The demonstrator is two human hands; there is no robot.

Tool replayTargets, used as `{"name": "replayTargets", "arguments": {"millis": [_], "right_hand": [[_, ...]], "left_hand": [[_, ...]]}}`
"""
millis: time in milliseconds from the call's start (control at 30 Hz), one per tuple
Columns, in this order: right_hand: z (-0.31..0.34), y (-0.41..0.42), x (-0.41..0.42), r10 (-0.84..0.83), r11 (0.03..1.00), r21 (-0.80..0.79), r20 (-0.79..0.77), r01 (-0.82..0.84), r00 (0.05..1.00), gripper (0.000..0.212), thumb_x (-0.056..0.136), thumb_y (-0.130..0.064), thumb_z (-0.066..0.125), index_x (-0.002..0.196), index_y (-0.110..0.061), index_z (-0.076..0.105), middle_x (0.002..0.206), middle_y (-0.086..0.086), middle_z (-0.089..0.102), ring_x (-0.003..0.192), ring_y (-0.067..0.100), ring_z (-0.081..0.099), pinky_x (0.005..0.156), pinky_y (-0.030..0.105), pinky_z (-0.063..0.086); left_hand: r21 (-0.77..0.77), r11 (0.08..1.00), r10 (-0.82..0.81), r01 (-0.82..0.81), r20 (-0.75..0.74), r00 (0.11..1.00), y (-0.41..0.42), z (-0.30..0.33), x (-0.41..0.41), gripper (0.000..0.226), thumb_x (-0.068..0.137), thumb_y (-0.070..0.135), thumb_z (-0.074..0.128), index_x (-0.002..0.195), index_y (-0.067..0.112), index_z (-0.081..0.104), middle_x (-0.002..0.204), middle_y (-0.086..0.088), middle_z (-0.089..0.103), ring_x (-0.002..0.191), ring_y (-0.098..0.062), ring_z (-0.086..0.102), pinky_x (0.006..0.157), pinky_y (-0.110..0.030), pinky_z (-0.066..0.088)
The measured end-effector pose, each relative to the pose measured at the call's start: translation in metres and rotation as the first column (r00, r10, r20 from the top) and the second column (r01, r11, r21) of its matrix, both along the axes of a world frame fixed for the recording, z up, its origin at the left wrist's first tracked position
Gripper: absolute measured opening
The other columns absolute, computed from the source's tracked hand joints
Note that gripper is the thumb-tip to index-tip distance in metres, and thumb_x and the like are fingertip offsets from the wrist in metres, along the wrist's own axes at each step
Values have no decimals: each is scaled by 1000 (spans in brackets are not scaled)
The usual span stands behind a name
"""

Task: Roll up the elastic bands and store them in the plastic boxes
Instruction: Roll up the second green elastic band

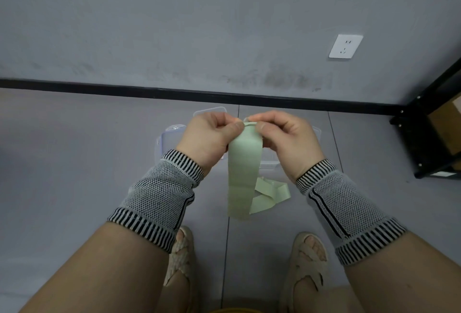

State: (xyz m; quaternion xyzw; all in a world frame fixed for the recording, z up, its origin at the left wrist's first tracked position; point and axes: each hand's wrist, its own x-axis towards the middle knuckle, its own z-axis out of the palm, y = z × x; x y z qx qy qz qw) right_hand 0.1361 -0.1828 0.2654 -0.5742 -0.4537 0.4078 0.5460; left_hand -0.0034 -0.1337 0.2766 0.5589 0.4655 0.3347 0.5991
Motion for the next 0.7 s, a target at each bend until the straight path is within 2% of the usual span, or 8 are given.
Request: {"name": "replayTargets", "arguments": {"millis": [67, 167, 267, 367, 433, 500, 567, 700], "right_hand": [[2, 0, 1, -6, 1000, -10, -30, 6, 1000, 17, 93, -10, 56, 88, -5, 71, 87, 22, 70, 72, 22, 65, 68, 37, 56], [-1, 1, 1, -17, 1000, -6, 90, 18, 996, 19, 89, -19, 64, 85, -3, 72, 78, 24, 68, 65, 24, 61, 65, 41, 55], [-1, 3, 2, -27, 999, -16, 125, 29, 992, 11, 85, -16, 69, 75, -11, 70, 67, 17, 65, 59, 17, 56, 57, 33, 50], [-1, 3, 2, -25, 999, -36, 93, 28, 995, 12, 83, -10, 71, 72, -14, 68, 68, 11, 65, 60, 16, 56, 60, 30, 50], [-2, 4, 2, -25, 998, -58, 66, 28, 998, 12, 82, -9, 71, 72, -14, 67, 69, 11, 65, 62, 17, 58, 64, 34, 52], [-3, 4, 2, -24, 997, -78, 36, 26, 999, 14, 82, -8, 71, 71, -15, 67, 69, 10, 66, 65, 20, 60, 69, 40, 54], [-4, 5, 3, -25, 995, -93, -3, 24, 1000, 16, 82, -7, 71, 69, -16, 66, 69, 10, 67, 66, 22, 62, 72, 43, 55], [-3, 6, 2, 4, 992, -122, -160, -24, 987, 18, 82, 2, 67, 69, -10, 63, 68, 9, 64, 65, 21, 61, 68, 36, 53]], "left_hand": [[55, 998, 5, -2, -43, 999, -1, 1, 1, 11, 72, 23, 65, 72, 12, 64, 75, -19, 64, 72, -28, 59, 74, -45, 52], [91, 996, -15, 22, -75, 997, -3, 0, 2, 17, 70, 28, 63, 74, 12, 64, 82, -27, 67, 74, -29, 62, 80, -51, 52], [105, 994, -15, 24, -91, 996, -3, -2, 3, 19, 69, 29, 63, 75, 12, 64, 79, -23, 66, 72, -27, 61, 77, -46, 52], [100, 995, 3, 7, -103, 995, -3, -3, 4, 18, 68, 29, 63, 75, 12, 65, 79, -22, 67, 73, -28, 62, 77, -44, 52], [80, 997, 12, -5, -91, 996, -3, -3, 5, 15, 70, 24, 66, 76, 11, 65, 80, -24, 67, 74, -30, 62, 77, -44, 52], [51, 999, 19, -16, -60, 998, -2, -4, 6, 5, 80, 11, 67, 77, 7, 65, 76, -20, 65, 73, -27, 60, 75, -41, 50], [16, 1000, 25, -25, -32, 999, -2, -4, 7, 9, 85, 2, 61, 78, 5, 64, 74, -16, 63, 72, -26, 59, 75, -38, 49], [-66, 997, 32, -29, 46, 998, -3, -2, 8, 12, 85, -5, 58, 77, 3, 61, 68, -12, 61, 63, -21, 59, 64, -29, 50]]}}
